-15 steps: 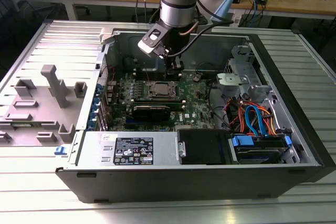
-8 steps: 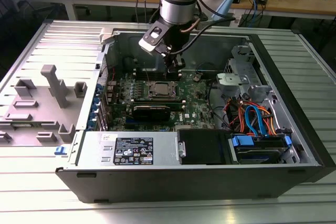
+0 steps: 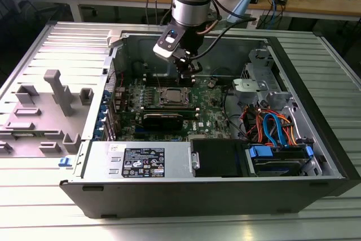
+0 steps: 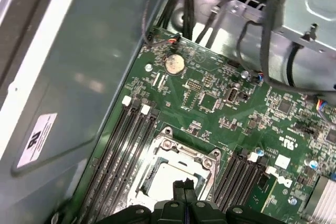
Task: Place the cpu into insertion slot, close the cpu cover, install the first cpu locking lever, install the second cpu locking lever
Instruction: 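Install the first cpu locking lever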
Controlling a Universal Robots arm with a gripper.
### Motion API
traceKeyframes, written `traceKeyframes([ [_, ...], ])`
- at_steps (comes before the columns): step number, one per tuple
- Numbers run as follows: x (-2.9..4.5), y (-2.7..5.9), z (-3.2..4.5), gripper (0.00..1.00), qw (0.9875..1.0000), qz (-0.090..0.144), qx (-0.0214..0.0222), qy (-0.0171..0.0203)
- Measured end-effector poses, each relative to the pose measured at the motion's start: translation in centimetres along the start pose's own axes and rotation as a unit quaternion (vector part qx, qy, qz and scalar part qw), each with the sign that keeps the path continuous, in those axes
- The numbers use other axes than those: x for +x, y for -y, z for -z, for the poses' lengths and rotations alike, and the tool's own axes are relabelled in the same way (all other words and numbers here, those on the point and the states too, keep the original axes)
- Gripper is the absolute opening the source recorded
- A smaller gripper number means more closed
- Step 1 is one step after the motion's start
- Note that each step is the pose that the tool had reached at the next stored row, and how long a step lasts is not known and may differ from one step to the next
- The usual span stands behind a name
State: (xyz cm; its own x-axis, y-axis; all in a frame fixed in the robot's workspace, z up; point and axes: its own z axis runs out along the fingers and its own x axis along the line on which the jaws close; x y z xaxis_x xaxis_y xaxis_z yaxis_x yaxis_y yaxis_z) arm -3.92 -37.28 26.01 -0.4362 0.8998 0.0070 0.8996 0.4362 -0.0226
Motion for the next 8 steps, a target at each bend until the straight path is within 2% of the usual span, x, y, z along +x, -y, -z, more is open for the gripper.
traceKeyframes([
  [4, 0.01, 0.05, 0.01, 0.11, 0.9993, 0.036, 0.0003, 0.0008],
  [8, 0.02, 0.08, 0.00, 0.11, 0.9978, 0.066, 0.0004, 0.0014],
])
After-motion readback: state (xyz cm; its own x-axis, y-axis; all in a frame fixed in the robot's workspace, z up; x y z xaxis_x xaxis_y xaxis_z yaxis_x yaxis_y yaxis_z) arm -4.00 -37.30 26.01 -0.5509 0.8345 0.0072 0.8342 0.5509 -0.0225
